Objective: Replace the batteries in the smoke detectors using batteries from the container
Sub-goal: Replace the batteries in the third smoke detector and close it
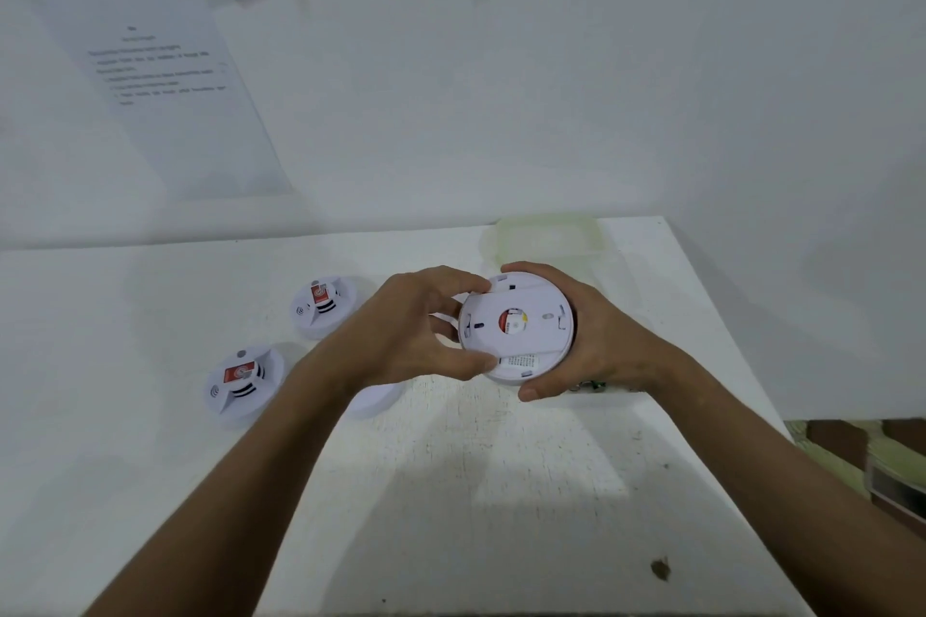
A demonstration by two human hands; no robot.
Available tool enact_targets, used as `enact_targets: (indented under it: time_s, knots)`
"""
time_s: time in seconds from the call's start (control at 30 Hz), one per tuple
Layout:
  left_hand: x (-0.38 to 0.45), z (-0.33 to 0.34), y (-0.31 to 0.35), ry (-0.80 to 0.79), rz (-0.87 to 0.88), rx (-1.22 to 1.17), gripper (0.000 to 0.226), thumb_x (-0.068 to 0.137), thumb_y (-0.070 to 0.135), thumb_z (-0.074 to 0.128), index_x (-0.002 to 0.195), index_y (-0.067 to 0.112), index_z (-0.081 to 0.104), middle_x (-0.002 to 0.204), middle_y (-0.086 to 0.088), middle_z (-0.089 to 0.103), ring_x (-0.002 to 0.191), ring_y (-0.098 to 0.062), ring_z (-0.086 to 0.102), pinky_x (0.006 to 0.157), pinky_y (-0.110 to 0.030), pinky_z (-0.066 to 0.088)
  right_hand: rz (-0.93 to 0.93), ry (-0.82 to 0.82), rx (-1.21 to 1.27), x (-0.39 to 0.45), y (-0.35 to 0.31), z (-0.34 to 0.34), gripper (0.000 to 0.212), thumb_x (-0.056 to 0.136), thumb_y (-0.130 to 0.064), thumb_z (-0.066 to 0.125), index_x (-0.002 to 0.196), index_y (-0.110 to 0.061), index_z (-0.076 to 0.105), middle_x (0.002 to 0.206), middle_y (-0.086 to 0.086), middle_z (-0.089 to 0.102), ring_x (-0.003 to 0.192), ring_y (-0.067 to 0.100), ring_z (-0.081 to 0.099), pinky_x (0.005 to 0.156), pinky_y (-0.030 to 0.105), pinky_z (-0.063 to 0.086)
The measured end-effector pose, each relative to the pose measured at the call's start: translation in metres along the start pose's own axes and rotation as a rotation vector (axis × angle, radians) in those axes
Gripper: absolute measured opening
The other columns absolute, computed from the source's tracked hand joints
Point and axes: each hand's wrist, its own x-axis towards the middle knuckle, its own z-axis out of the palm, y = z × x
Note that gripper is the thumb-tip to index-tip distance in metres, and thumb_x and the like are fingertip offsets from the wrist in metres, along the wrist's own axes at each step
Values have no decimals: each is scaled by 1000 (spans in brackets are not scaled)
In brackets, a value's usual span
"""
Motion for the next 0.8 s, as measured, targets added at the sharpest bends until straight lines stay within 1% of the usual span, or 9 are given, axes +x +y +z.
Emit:
enact_targets:
  time_s: [0.1,0.13,0.23,0.3,0.37,0.5,0.63,0.7,0.8]
  knots:
    - [3,-2,-3,-14,10,31,70,62,44,86,125,25,62,117,18,60,97,1,65,76,-11,53,-10,19,-12,-1,1,0,97,54,-8,94,137,-26,47,129,-15,60,122,9,56,95,20,50]
    - [3,-2,-3,-10,20,55,67,63,43,86,124,25,63,117,17,60,97,1,64,77,-11,53,-12,26,-13,0,1,0,98,54,-7,94,137,-25,47,130,-13,59,122,9,56,95,20,50]
    - [3,-1,-2,31,58,96,59,63,47,82,116,27,67,112,15,63,97,0,62,78,-11,53,-21,41,-7,2,4,0,100,54,-2,94,139,-20,45,133,-8,58,123,10,55,97,22,50]
    - [1,1,-2,58,66,122,55,61,44,83,111,25,68,108,13,64,98,1,59,78,-10,52,-22,35,-17,4,5,0,100,54,-2,95,140,-19,45,134,-8,57,124,9,55,98,21,50]
    - [1,2,-2,73,67,215,56,59,43,84,108,22,67,105,9,63,97,1,56,79,-9,51,-21,23,-31,6,7,3,100,55,-1,95,140,-20,45,134,-9,57,123,9,55,97,21,50]
    - [-1,5,-1,105,73,366,59,57,52,72,102,18,60,99,6,59,87,-9,53,78,-25,52,-28,4,-38,11,12,8,100,56,-1,94,139,-25,44,133,-11,57,123,8,55,96,17,48]
    - [-3,5,-3,112,87,397,65,53,60,62,102,17,59,98,8,53,84,-6,49,74,-18,45,-1,-20,-35,14,21,13,96,57,-7,90,138,-29,43,132,-10,57,124,12,55,97,21,50]
    - [-4,7,-4,116,77,420,67,53,62,59,102,17,58,97,8,52,84,-9,50,72,-16,43,5,-30,-38,15,24,14,96,57,-9,89,139,-29,43,133,-9,57,124,14,55,99,24,50]
    - [-8,11,-10,168,63,448,66,52,63,59,97,15,58,92,5,53,80,-13,51,68,-21,45,7,-23,-49,16,25,15,94,56,-9,89,135,-32,44,129,-11,58,121,10,56,96,21,51]
